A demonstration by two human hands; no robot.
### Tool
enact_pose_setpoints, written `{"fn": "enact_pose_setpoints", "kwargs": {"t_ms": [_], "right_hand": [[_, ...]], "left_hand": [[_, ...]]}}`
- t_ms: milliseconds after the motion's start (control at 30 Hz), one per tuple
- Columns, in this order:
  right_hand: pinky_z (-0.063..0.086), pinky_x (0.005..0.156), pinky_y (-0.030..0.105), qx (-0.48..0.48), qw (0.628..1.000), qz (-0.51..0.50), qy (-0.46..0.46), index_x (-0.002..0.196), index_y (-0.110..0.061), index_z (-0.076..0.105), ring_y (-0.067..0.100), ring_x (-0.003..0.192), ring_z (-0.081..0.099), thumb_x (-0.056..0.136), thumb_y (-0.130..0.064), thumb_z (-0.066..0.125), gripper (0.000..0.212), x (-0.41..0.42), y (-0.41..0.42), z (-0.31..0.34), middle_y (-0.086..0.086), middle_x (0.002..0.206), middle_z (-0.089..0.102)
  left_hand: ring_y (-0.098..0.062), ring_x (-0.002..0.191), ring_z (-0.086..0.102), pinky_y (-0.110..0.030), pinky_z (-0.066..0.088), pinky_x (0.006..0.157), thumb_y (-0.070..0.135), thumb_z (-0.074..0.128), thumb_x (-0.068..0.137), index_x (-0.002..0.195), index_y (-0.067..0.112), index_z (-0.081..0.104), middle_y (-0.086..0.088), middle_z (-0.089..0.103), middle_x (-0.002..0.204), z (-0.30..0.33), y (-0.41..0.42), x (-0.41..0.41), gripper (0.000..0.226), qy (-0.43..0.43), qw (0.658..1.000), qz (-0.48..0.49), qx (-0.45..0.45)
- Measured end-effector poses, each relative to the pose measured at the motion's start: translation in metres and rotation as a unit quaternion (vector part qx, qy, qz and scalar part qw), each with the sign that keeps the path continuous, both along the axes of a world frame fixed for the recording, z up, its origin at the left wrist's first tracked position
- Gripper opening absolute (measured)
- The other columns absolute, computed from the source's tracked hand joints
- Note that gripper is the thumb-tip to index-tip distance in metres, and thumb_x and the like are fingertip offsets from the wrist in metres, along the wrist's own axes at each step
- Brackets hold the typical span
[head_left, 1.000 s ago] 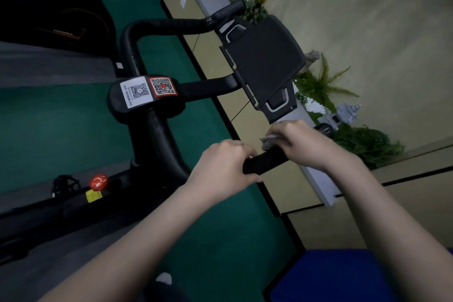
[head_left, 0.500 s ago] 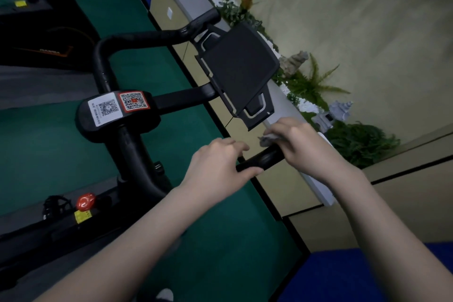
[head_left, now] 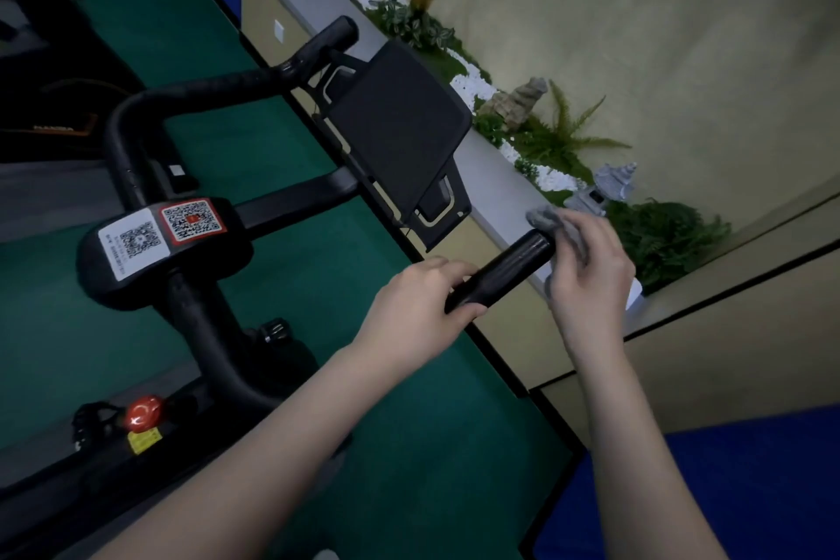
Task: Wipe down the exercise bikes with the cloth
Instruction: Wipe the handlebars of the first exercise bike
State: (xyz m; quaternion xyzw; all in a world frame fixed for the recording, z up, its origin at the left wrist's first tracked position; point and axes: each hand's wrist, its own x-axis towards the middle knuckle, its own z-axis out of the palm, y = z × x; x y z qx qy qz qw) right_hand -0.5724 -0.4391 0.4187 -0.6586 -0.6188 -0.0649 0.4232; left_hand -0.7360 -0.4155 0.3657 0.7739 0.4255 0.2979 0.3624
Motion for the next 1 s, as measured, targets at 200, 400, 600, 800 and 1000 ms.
{"fn": "enact_pose_setpoints", "kwargs": {"t_ms": [200, 400, 600, 800, 1000], "right_hand": [[0.043, 0.090, 0.007, -0.006, 0.958, -0.021, 0.287, 0.106, -0.024, 0.058, -0.019, 0.095, 0.055, 0.098, -0.004, 0.047, 0.024, -0.011, -0.006, -0.007, -0.020, 0.103, 0.058], [0.043, 0.104, 0.048, -0.035, 0.857, -0.005, 0.515, 0.130, 0.003, 0.051, 0.031, 0.115, 0.058, 0.099, -0.017, 0.048, 0.037, -0.001, 0.000, -0.025, 0.023, 0.126, 0.059], [0.048, 0.096, 0.042, -0.007, 0.797, 0.020, 0.603, 0.116, -0.002, 0.057, 0.028, 0.103, 0.060, 0.100, -0.009, 0.041, 0.023, -0.017, -0.011, -0.044, 0.017, 0.110, 0.065], [0.055, 0.085, 0.030, -0.039, 0.772, 0.059, 0.631, 0.120, -0.001, 0.057, 0.021, 0.097, 0.066, 0.100, -0.006, 0.040, 0.027, -0.032, -0.018, -0.057, 0.009, 0.105, 0.070], [0.053, 0.089, 0.030, -0.068, 0.781, 0.058, 0.618, 0.126, -0.003, 0.055, 0.023, 0.107, 0.065, 0.101, -0.005, 0.038, 0.031, -0.042, -0.026, -0.065, 0.010, 0.115, 0.069]], "left_hand": [[-0.017, 0.098, 0.057, -0.038, 0.050, 0.082, 0.041, 0.061, 0.089, 0.128, 0.024, 0.056, 0.007, 0.059, 0.110, -0.001, -0.001, 0.001, 0.043, 0.019, 0.999, -0.001, 0.043], [-0.016, 0.097, 0.057, -0.039, 0.050, 0.082, 0.041, 0.060, 0.089, 0.128, 0.025, 0.055, 0.010, 0.058, 0.109, 0.000, -0.001, 0.002, 0.042, 0.025, 0.998, -0.005, 0.056], [-0.020, 0.095, 0.058, -0.042, 0.051, 0.080, 0.039, 0.062, 0.088, 0.125, 0.024, 0.057, 0.007, 0.060, 0.106, -0.001, -0.001, 0.002, 0.040, 0.018, 0.998, -0.007, 0.067], [-0.013, 0.089, 0.059, -0.031, 0.049, 0.083, 0.035, 0.072, 0.081, 0.118, 0.021, 0.062, 0.005, 0.065, 0.104, -0.003, 0.003, 0.002, 0.040, -0.023, 1.000, 0.004, 0.019], [-0.009, 0.085, 0.060, -0.024, 0.048, 0.078, 0.036, 0.073, 0.080, 0.116, 0.025, 0.062, 0.011, 0.063, 0.095, 0.002, 0.002, -0.006, 0.039, -0.030, 0.999, 0.011, -0.026]]}}
